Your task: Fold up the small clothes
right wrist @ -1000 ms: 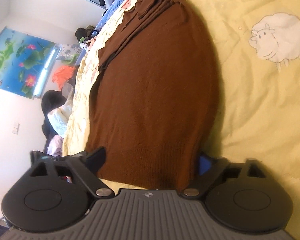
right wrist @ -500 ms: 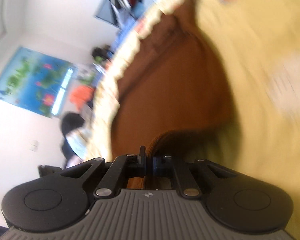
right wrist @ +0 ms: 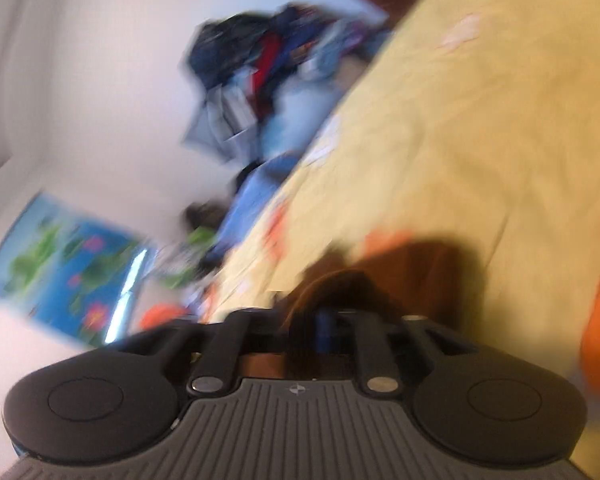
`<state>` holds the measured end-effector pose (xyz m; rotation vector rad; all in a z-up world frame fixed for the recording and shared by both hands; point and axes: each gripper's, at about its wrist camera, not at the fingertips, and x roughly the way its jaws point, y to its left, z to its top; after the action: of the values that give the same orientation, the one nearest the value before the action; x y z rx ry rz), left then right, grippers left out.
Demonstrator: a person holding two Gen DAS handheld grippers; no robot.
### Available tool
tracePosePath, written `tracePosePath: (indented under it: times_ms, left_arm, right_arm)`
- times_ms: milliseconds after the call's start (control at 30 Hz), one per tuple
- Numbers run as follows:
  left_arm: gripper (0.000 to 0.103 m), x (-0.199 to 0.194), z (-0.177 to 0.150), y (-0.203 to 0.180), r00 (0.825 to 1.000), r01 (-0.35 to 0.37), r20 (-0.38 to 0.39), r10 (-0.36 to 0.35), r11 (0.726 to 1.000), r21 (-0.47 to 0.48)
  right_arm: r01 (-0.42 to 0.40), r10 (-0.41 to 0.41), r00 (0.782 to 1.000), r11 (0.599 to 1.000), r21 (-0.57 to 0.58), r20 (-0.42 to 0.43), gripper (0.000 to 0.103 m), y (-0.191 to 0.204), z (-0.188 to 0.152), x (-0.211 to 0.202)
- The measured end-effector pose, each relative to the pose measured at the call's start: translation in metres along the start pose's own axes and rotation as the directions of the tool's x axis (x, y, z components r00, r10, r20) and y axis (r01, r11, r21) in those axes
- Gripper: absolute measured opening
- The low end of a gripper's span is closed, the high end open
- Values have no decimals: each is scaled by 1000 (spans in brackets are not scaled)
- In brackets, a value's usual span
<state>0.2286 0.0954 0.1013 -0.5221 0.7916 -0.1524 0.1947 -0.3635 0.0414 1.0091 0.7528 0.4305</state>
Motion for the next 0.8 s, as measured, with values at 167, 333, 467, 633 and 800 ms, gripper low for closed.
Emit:
tracePosePath:
  times_ms: [167, 333, 467, 633, 800]
  left_arm:
    - [21, -16, -18, 22, 1000, 22, 12, -21, 992, -122]
    - [79, -85, -70, 38, 982, -67, 172, 78, 996, -66]
    - [79, -108, -112, 62, 994, -38, 95, 50, 991, -126]
    - [78, -75, -136, 68, 992, -108, -76, 102, 991, -76]
    - [19, -61, -132, 57, 988, -101, -119, 97, 995, -25]
  right_arm:
    - [10, -11, 997, 1000, 19, 73, 99, -6, -3, -1]
    - [144, -138, 989, 972, -185, 45, 99, 3, -42, -37]
    - [245, -264, 964, 920, -305, -23, 100, -10, -87, -63]
    - [248, -304, 949, 883, -399, -83, 97, -4, -130, -65]
    - [192, -265, 948, 918, -348, -176, 40, 4, -126, -37]
